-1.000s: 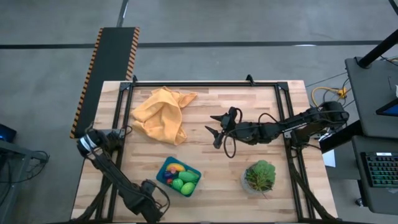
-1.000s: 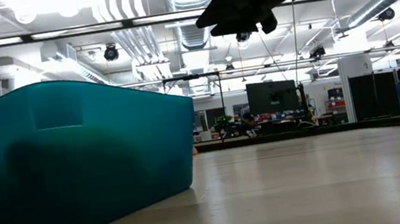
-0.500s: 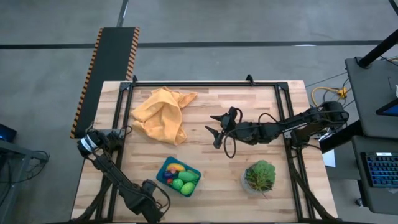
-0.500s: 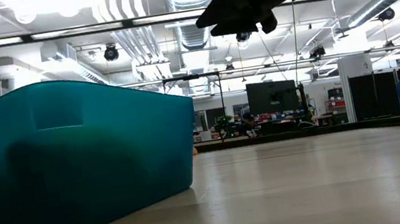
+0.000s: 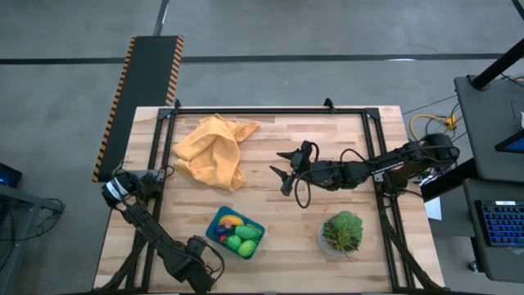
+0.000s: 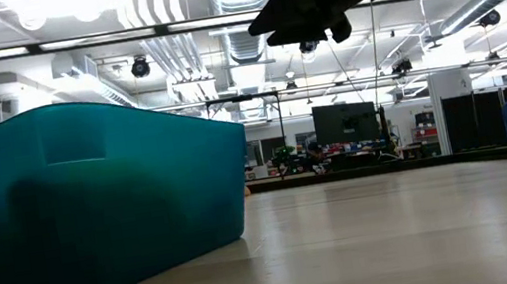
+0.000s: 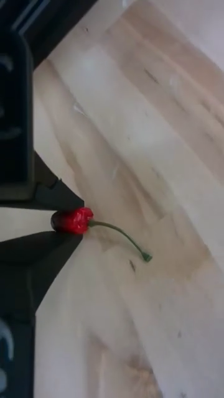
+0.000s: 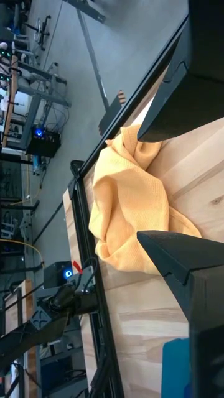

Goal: Pick and placing Produce into tupperware
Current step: Put the cherry into the blue bin

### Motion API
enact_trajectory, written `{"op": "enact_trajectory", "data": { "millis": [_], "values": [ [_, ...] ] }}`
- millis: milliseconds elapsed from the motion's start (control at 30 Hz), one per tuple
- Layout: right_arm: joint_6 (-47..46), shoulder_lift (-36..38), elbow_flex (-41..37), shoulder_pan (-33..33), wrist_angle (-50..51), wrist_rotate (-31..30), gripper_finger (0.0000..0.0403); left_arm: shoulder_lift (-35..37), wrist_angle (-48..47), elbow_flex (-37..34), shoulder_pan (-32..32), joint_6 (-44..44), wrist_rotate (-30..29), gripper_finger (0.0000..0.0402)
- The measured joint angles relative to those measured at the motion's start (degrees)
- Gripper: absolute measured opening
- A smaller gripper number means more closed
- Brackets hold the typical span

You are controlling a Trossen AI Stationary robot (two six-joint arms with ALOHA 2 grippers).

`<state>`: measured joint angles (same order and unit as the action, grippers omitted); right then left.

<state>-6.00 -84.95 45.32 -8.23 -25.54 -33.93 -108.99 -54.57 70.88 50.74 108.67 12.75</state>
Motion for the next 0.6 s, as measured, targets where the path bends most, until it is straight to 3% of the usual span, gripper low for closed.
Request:
{"op": "enact_trajectory", "data": {
  "millis": [400, 500, 600],
  "values": [
    [0.0, 0.0, 0.0, 0.0, 0.0, 0.0, 0.0238, 5.5, -6.6, 1.1, 0.1, -5.8, -4.6, 0.001],
    [0.0, 0.0, 0.0, 0.0, 0.0, 0.0, 0.0238, 9.0, -6.4, 1.7, 0.2, -7.5, -10.4, 0.0009],
    [0.0, 0.0, 0.0, 0.0, 0.0, 0.0, 0.0238, 13.6, -6.0, 1.8, 0.4, -8.0, -20.7, 0.0008]
  ]
}}
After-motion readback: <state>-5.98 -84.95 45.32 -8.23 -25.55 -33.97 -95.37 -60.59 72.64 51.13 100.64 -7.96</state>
